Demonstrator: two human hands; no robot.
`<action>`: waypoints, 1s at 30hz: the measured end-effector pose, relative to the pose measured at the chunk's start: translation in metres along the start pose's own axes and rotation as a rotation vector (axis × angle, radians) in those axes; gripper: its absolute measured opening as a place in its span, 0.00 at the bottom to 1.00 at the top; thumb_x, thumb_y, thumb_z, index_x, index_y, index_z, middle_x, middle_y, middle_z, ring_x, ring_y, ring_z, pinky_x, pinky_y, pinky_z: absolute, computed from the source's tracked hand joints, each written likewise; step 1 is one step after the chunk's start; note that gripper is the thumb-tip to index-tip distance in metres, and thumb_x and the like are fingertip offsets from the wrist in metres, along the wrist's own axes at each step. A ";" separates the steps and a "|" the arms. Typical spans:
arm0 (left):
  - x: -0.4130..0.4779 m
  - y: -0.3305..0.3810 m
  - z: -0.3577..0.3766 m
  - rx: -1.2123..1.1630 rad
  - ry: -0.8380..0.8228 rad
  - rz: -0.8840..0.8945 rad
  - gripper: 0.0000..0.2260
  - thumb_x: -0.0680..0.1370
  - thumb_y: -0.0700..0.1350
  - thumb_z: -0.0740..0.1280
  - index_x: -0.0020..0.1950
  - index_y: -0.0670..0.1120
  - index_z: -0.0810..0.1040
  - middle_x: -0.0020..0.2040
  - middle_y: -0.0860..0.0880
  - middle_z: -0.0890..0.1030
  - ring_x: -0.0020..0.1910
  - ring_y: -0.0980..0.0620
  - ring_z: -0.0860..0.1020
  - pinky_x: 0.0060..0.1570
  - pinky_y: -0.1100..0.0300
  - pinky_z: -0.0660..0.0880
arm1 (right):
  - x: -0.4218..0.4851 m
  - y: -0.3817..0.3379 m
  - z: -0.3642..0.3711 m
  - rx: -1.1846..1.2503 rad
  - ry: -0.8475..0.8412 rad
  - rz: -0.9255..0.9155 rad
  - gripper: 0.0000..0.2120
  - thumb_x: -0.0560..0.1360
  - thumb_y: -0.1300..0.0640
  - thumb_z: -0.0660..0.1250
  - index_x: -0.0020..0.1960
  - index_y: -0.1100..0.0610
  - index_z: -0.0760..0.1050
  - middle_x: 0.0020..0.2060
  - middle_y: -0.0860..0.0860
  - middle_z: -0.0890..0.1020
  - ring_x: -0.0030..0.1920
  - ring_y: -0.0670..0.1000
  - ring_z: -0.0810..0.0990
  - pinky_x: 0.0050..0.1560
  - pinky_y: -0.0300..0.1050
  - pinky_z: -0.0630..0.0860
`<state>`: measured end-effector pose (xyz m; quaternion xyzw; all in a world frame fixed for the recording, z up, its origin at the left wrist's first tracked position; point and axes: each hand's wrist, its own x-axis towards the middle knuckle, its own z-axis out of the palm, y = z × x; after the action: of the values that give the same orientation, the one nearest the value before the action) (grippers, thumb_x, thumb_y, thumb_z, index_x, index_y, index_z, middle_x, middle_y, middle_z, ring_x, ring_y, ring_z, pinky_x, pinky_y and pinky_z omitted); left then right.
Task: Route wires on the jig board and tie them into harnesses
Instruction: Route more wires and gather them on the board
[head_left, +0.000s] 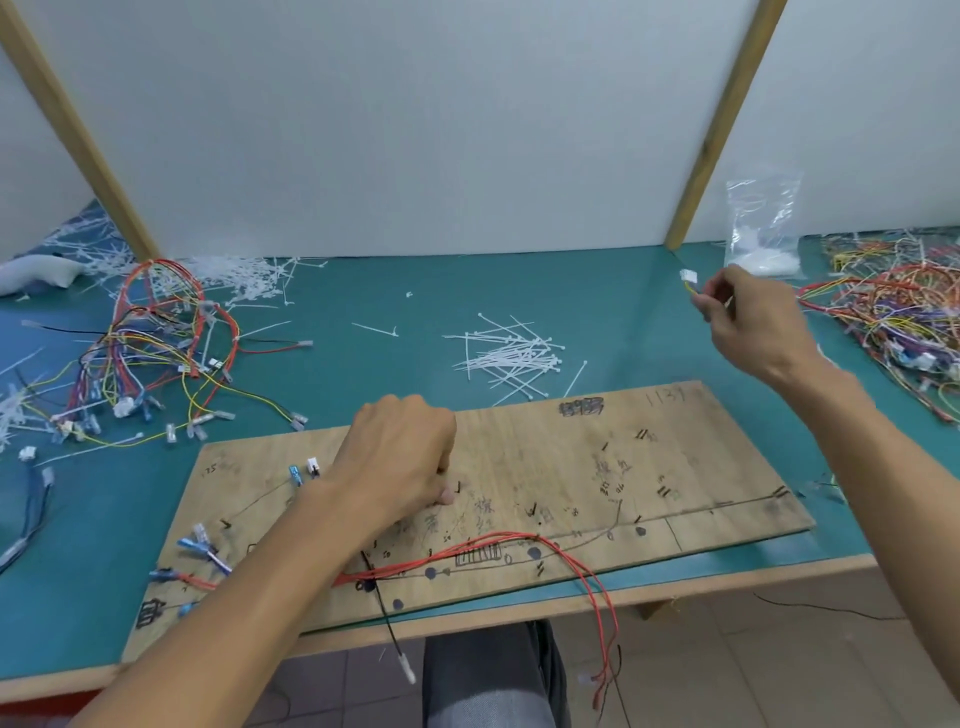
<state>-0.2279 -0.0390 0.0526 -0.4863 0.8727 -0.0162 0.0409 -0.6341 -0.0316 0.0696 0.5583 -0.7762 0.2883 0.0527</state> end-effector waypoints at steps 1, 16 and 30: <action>-0.001 0.000 -0.003 0.000 -0.013 0.002 0.17 0.68 0.64 0.80 0.49 0.55 0.86 0.46 0.53 0.85 0.48 0.46 0.82 0.43 0.56 0.67 | -0.011 -0.010 -0.016 -0.043 0.033 -0.104 0.04 0.82 0.54 0.69 0.50 0.54 0.77 0.40 0.49 0.82 0.41 0.58 0.79 0.43 0.54 0.76; -0.084 0.076 -0.090 -1.631 0.165 0.264 0.07 0.83 0.42 0.70 0.56 0.38 0.82 0.46 0.42 0.88 0.47 0.46 0.88 0.48 0.45 0.86 | -0.205 -0.175 -0.120 0.136 0.095 -0.460 0.07 0.77 0.52 0.77 0.47 0.53 0.81 0.37 0.43 0.81 0.33 0.44 0.73 0.35 0.48 0.74; -0.144 0.083 -0.107 -1.872 -0.095 0.556 0.06 0.88 0.39 0.58 0.55 0.40 0.72 0.38 0.44 0.73 0.34 0.42 0.78 0.40 0.49 0.81 | -0.227 -0.162 -0.176 0.665 -0.448 -0.204 0.23 0.77 0.37 0.74 0.57 0.57 0.82 0.32 0.54 0.82 0.18 0.48 0.66 0.28 0.36 0.68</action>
<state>-0.2326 0.1260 0.1612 -0.0993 0.6137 0.7131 -0.3240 -0.4466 0.2135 0.1867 0.6679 -0.5738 0.3880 -0.2724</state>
